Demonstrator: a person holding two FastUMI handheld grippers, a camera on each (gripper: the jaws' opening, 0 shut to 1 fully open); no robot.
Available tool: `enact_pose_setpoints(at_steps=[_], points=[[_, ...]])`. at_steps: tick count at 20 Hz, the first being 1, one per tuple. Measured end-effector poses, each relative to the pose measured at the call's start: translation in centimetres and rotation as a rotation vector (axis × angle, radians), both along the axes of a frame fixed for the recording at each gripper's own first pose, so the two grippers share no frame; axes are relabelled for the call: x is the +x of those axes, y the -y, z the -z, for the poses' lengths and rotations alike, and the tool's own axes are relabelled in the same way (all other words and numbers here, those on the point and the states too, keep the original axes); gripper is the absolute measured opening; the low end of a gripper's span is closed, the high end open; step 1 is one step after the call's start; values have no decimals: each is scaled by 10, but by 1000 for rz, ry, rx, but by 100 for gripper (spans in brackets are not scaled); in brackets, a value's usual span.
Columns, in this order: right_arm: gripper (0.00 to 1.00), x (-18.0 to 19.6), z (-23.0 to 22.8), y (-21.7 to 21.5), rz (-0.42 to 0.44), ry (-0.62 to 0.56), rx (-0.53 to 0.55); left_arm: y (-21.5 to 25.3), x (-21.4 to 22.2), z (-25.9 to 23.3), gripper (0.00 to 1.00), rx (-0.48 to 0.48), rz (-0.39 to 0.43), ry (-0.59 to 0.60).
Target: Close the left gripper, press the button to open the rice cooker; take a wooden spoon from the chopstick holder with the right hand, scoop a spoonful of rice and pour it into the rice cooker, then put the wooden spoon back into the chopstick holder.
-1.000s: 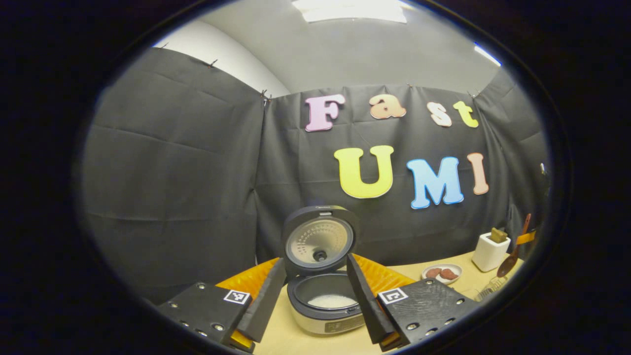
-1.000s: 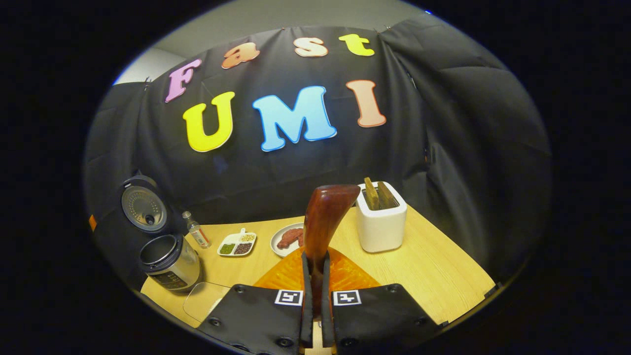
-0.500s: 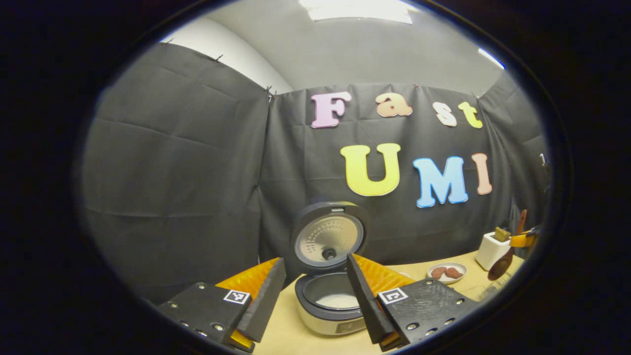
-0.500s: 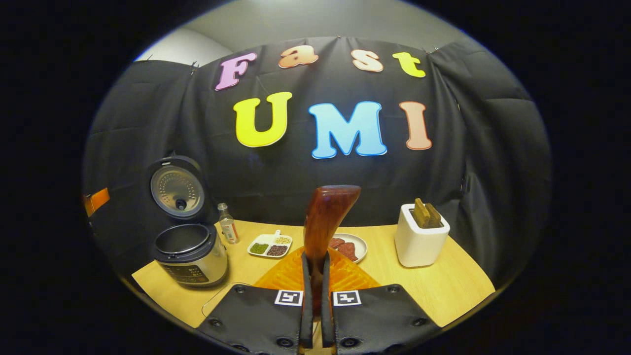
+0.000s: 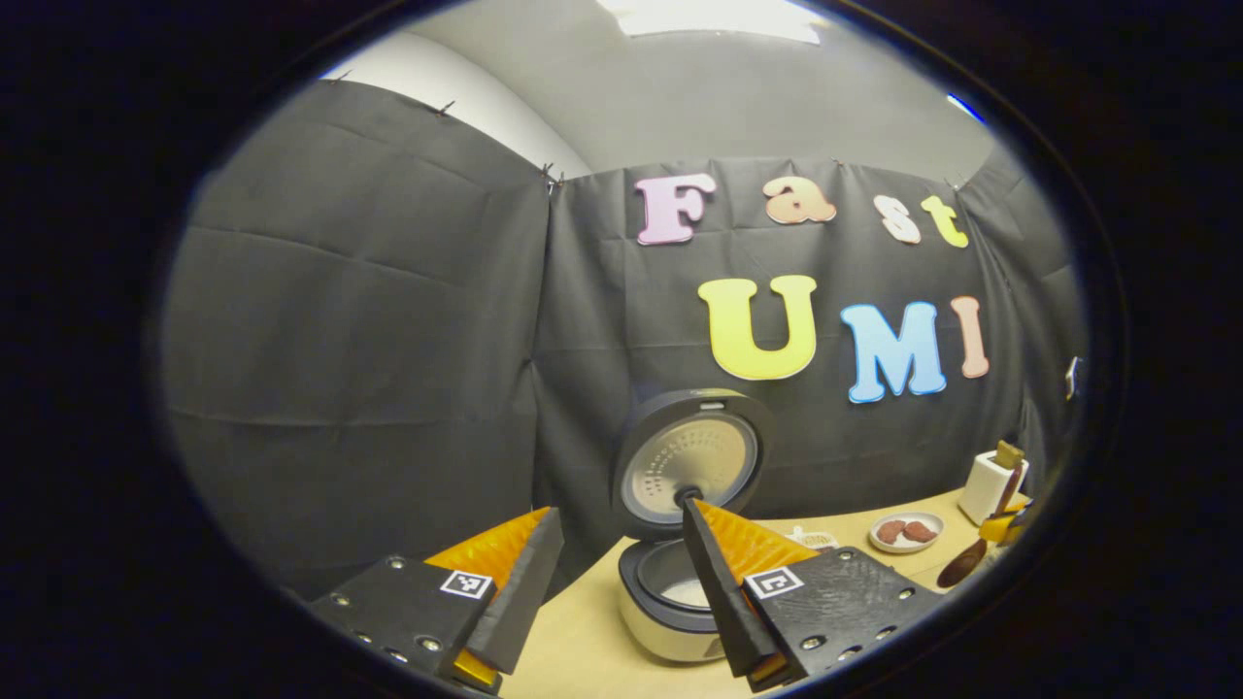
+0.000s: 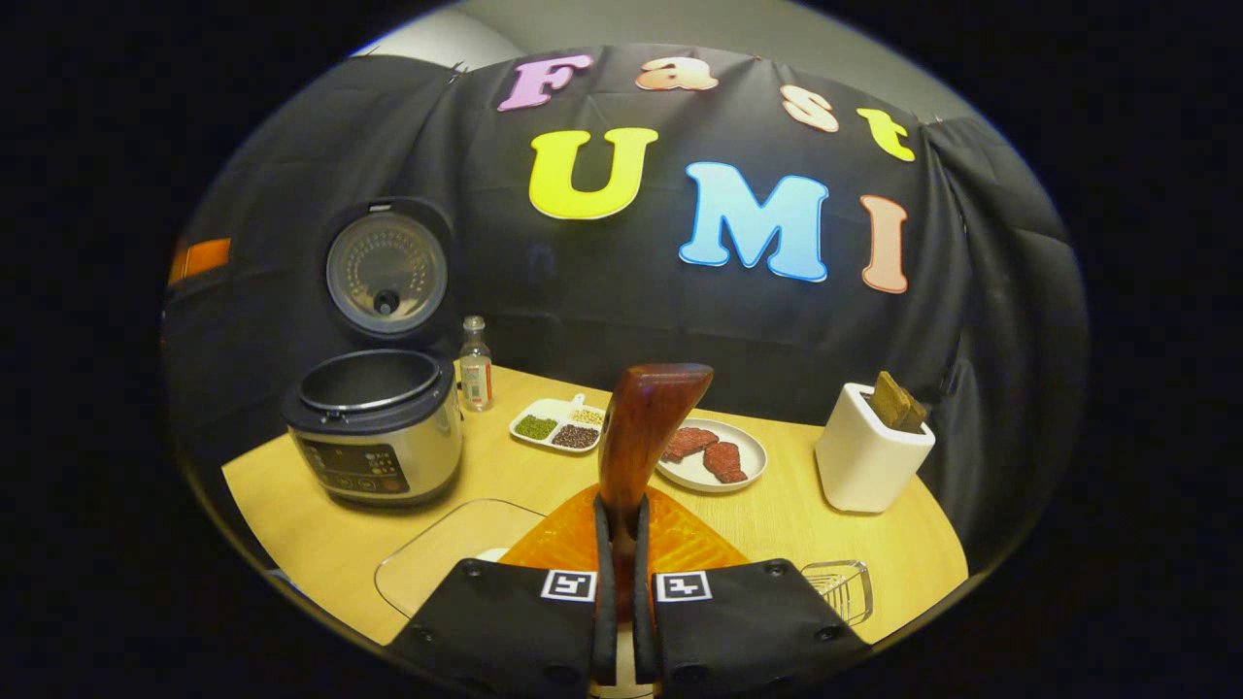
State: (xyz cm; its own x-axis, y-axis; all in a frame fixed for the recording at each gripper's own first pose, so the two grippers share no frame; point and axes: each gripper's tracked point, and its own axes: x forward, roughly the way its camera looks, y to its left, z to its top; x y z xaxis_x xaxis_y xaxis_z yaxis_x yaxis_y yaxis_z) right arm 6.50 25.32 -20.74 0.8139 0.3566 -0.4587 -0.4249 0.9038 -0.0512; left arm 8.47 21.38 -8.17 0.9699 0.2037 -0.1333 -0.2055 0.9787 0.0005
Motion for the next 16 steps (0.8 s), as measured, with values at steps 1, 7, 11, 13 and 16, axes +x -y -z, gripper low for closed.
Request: enact_pose_setpoints(at_steps=[1, 7, 11, 13, 16], points=[[12, 0, 7, -2, -10, 14, -34, -2, 1, 1, 79, -1, 1, -4], [8, -7, 46, -11, -37, 3, -130, -8, 8, 10, 79, -1, 1, -19], [5, -7, 48, -17, -36, -12, -108, -6, 10, 12, 79, -4, 5, -23], [8, -13, 52, -24, -39, -51, -66, -4, 11, 14, 79, -10, 7, -28], [5, -22, 54, -34, -48, -115, -3, 1, 8, 14, 77, -13, 13, -25]])
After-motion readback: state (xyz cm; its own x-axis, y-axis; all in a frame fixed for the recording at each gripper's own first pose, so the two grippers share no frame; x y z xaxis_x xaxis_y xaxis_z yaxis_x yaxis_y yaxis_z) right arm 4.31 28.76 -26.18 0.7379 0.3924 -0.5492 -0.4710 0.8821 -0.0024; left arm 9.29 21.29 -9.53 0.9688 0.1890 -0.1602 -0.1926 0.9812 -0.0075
